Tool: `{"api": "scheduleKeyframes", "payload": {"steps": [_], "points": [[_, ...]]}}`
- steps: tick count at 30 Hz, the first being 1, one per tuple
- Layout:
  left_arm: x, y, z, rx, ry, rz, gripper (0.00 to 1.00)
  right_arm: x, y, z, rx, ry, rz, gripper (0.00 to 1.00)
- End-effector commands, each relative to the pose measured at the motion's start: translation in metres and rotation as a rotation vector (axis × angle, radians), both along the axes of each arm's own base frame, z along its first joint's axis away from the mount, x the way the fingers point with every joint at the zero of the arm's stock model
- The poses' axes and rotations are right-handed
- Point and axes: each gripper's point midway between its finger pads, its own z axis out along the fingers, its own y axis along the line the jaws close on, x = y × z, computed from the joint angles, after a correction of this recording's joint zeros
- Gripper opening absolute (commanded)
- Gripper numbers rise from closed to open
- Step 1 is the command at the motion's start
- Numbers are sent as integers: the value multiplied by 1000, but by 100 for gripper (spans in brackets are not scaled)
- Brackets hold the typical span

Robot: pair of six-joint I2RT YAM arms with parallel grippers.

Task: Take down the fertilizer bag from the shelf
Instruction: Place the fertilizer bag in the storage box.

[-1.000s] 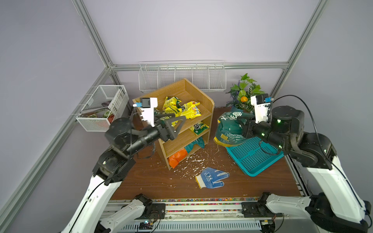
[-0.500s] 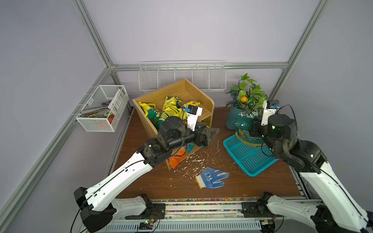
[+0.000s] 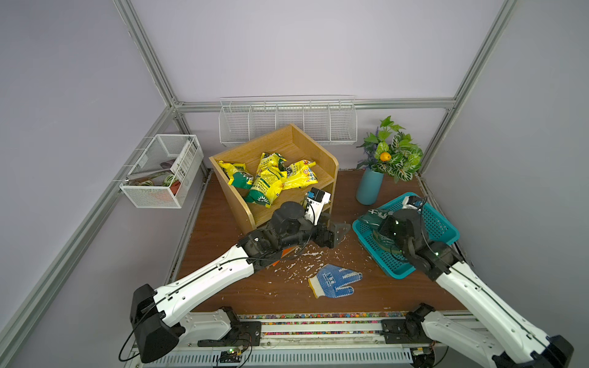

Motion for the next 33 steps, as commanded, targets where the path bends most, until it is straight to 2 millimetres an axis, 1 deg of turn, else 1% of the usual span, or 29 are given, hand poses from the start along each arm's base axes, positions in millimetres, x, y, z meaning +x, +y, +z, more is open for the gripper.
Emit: {"api": "scheduleKeyframes", "payload": {"steps": [1, 3, 5, 10, 11, 12, 13, 14, 16, 17, 18, 19, 22, 25, 27, 30, 33], "points": [[7, -3, 3, -21, -54, 23, 90, -1, 47, 38, 175, -181, 42, 0], [11, -1, -2, -11, -59, 43, 91, -7, 63, 35, 199, -189, 41, 0], [13, 0, -3, -3, -63, 55, 91, -8, 81, 39, 235, -206, 60, 0], [16, 4, 0, 7, -83, 76, 92, 0, 92, 52, 196, -201, 61, 0], [16, 5, 1, 9, -90, 82, 93, 1, 92, 53, 183, -192, 59, 4], [17, 6, 1, 12, -93, 86, 93, -1, 92, 52, 178, -183, 64, 16], [17, 7, 2, 14, -95, 89, 93, -3, 92, 51, 179, -173, 74, 36], [17, 8, 2, 15, -97, 92, 93, -6, 91, 49, 186, -162, 88, 51], [17, 9, 2, 17, -97, 96, 93, -16, 89, 47, 201, -141, 121, 72], [17, 10, 3, 15, -98, 98, 93, -22, 87, 48, 208, -140, 149, 86], [17, 10, 2, 16, -99, 101, 93, -27, 86, 50, 214, -141, 176, 96], [18, 11, 2, 17, -99, 106, 94, -34, 84, 54, 215, -146, 208, 99], [20, 12, 2, 25, -103, 116, 94, -54, 83, 72, 181, -166, 345, 99], [21, 12, 2, 24, -105, 122, 94, -72, 74, 83, 82, -134, 431, 98], [22, 12, 0, 30, -102, 124, 94, -80, 68, 89, 14, -123, 475, 98], [22, 11, -2, 31, -87, 123, 94, -88, 46, 92, -115, -127, 473, 98], [19, 9, -5, 23, -61, 112, 94, -90, 16, 90, -206, -142, 426, 98]]}}
